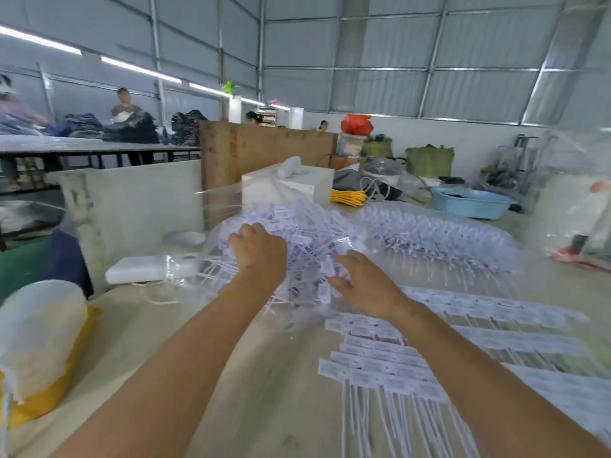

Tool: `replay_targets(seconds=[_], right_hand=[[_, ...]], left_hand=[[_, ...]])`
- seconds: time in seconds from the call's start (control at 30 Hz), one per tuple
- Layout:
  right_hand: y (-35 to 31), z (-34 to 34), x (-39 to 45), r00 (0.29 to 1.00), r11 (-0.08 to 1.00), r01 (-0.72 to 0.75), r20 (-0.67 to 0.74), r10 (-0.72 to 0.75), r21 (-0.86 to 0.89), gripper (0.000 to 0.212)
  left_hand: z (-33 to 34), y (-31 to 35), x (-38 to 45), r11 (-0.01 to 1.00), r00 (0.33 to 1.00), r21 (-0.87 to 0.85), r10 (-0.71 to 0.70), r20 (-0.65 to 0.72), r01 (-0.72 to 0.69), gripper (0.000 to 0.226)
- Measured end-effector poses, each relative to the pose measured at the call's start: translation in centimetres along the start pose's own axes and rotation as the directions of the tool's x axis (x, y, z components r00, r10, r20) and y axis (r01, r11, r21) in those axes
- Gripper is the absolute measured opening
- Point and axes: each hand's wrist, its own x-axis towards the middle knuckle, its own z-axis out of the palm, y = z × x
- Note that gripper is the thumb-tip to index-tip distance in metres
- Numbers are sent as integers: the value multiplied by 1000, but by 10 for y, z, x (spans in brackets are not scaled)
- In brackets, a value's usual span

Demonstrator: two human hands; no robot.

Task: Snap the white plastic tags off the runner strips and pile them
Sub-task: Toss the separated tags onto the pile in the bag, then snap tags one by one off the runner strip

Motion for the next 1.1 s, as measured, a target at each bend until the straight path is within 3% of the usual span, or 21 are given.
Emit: replay_targets(seconds=[0.1,0.2,0.27,0.37,0.47,0.57,0.7,0.9,1.0,1.1], right_hand=[[18,-15,-38,999,1000,25,-23,-24,10,53],[58,-41,-82,995,999,-30,-96,32,31,42],[95,-63,-112,978,986,-156,-130,162,56,36],[152,-92,-157,896,909,-416,-159,416,32,34],[197,-102,-194,794,800,-599,-156,587,-39,36],[220,-96,-214,776,763,-631,-101,623,-143,39],[227,-91,-218,797,782,-603,-87,597,-160,31],[226,-90,-218,824,798,-564,-88,559,-213,35],[228,-91,-214,813,786,-578,-74,578,-219,43],[229,-90,-212,794,772,-607,-88,602,-191,39]], left_hand=[[-24,22,-30,996,977,25,94,-189,-91,28],[-43,53,-65,923,892,-95,329,-309,-374,30],[-51,78,-86,785,814,-251,487,-317,-567,31],[-55,125,-101,601,706,-375,644,-294,-705,28],[-52,181,-104,534,616,-340,758,-214,-774,29],[-42,232,-104,500,570,-348,810,-136,-793,33],[-31,276,-84,565,618,-291,775,-135,-772,33],[0,283,-24,783,814,-283,580,10,-554,44],[8,281,-7,802,839,-358,537,80,-479,44],[4,284,-1,788,831,-294,555,-42,-541,29]])
